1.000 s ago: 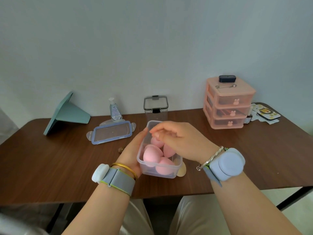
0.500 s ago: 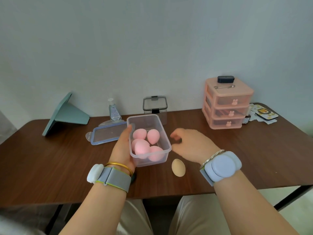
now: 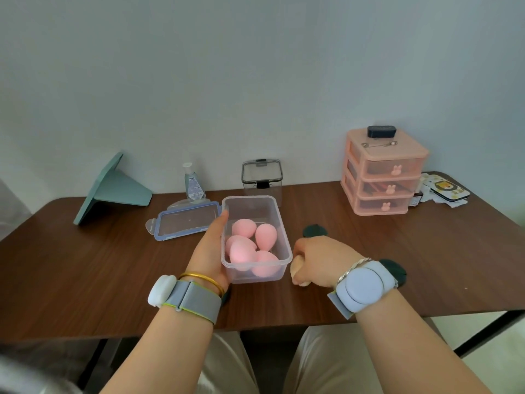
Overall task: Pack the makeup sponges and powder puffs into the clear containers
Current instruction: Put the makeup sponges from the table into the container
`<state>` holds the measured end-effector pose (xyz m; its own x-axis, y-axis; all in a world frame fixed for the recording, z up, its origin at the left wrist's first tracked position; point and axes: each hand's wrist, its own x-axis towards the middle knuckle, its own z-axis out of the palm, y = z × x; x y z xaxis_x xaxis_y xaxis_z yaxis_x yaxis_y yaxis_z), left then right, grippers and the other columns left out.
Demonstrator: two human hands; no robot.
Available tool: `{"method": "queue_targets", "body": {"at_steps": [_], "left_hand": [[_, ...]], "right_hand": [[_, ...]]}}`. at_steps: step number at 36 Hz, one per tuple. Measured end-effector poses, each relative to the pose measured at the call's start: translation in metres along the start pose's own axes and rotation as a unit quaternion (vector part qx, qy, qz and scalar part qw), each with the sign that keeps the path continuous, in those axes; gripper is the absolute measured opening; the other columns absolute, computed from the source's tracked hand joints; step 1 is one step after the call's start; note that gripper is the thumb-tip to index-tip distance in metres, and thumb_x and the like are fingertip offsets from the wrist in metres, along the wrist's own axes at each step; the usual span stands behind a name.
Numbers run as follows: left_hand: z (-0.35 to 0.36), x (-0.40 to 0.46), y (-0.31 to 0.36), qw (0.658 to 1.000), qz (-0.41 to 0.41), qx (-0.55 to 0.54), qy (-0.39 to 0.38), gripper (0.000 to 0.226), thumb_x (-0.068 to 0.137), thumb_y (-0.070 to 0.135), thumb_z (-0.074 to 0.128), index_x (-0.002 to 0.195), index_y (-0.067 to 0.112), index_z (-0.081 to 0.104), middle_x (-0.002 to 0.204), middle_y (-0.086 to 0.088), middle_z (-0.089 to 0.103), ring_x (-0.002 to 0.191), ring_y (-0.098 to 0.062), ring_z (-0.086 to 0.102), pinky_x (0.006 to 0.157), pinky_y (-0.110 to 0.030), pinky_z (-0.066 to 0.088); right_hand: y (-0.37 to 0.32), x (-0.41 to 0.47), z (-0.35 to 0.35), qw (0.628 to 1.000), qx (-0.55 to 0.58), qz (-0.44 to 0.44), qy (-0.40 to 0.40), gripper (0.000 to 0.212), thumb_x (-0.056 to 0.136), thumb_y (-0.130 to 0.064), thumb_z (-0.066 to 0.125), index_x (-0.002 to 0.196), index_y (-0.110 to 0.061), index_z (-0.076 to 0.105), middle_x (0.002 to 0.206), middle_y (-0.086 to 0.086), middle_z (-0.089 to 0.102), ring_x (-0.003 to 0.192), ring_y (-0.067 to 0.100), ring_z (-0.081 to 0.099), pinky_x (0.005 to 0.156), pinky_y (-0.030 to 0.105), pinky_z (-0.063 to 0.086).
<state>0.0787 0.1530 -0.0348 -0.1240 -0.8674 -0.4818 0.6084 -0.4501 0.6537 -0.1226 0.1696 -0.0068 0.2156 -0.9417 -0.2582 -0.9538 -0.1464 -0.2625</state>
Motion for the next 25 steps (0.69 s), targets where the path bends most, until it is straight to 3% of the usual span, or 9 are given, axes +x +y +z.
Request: {"method": "queue_targets", "body": {"at_steps": [5, 8, 11, 15, 18, 21, 25], "left_hand": [[0.0, -0.001, -0.003, 1.0, -0.013, 0.012, -0.001, 0.046, 0.084, 0.056, 0.065, 0.115, 0.022, 0.065, 0.114, -0.018, 0.071, 0.106, -0.04, 0.066, 0.094, -0.061, 0.049], [-0.002, 0.002, -0.006, 0.999, -0.02, 0.028, -0.034, 0.052, 0.079, 0.055, 0.07, 0.119, 0.023, 0.066, 0.116, -0.018, 0.07, 0.109, -0.041, 0.066, 0.097, -0.064, 0.046], [-0.005, 0.006, -0.008, 0.997, -0.021, 0.051, -0.046, 0.07, 0.064, 0.053, 0.081, 0.126, 0.024, 0.064, 0.121, -0.016, 0.069, 0.112, -0.041, 0.064, 0.099, -0.062, 0.045], [-0.002, 0.004, -0.011, 0.993, -0.027, 0.062, -0.096, 0.054, 0.083, 0.053, 0.067, 0.126, 0.021, 0.066, 0.125, -0.018, 0.066, 0.117, -0.039, 0.061, 0.105, -0.059, 0.041], [-0.004, 0.007, -0.012, 0.991, -0.031, 0.061, -0.111, 0.061, 0.078, 0.054, 0.072, 0.128, 0.02, 0.065, 0.13, -0.017, 0.063, 0.122, -0.039, 0.058, 0.107, -0.059, 0.039], [-0.006, 0.008, -0.01, 0.992, -0.03, 0.071, -0.104, 0.058, 0.078, 0.054, 0.072, 0.125, 0.022, 0.067, 0.13, -0.017, 0.063, 0.122, -0.039, 0.058, 0.106, -0.061, 0.04], [-0.006, 0.005, -0.008, 0.992, -0.033, 0.078, -0.091, 0.054, 0.079, 0.054, 0.069, 0.123, 0.023, 0.067, 0.125, -0.017, 0.066, 0.118, -0.039, 0.061, 0.104, -0.061, 0.042]], "right_hand": [[0.0, -0.001, -0.021, 0.967, 0.111, 0.019, 0.23, 0.038, 0.084, -0.036, 0.058, 0.117, -0.022, 0.046, 0.098, -0.001, 0.059, 0.085, 0.019, 0.059, 0.071, 0.033, 0.05], [-0.004, 0.001, -0.031, 0.938, 0.17, -0.026, 0.301, 0.037, 0.086, -0.038, 0.061, 0.118, -0.024, 0.049, 0.108, -0.002, 0.057, 0.091, 0.017, 0.057, 0.075, 0.032, 0.049], [-0.011, 0.006, -0.032, 0.929, 0.181, -0.088, 0.311, 0.043, 0.086, -0.039, 0.064, 0.125, -0.029, 0.05, 0.121, -0.004, 0.052, 0.1, 0.014, 0.055, 0.082, 0.027, 0.047], [-0.018, 0.013, -0.029, 0.94, 0.111, -0.108, 0.304, 0.048, 0.088, -0.038, 0.061, 0.133, -0.029, 0.047, 0.128, -0.004, 0.053, 0.109, 0.016, 0.054, 0.087, 0.029, 0.047], [-0.017, 0.018, -0.025, 0.951, 0.062, -0.091, 0.29, 0.047, 0.089, -0.038, 0.059, 0.133, -0.027, 0.046, 0.124, -0.002, 0.059, 0.11, 0.021, 0.055, 0.088, 0.039, 0.05], [-0.015, 0.021, -0.021, 0.961, 0.06, -0.082, 0.258, 0.043, 0.089, -0.037, 0.058, 0.129, -0.026, 0.049, 0.122, -0.002, 0.06, 0.108, 0.019, 0.054, 0.087, 0.038, 0.05], [-0.015, 0.021, -0.019, 0.966, 0.055, -0.084, 0.238, 0.048, 0.09, -0.036, 0.06, 0.135, -0.028, 0.048, 0.139, -0.005, 0.048, 0.127, 0.019, 0.041, 0.1, 0.036, 0.041]]}}
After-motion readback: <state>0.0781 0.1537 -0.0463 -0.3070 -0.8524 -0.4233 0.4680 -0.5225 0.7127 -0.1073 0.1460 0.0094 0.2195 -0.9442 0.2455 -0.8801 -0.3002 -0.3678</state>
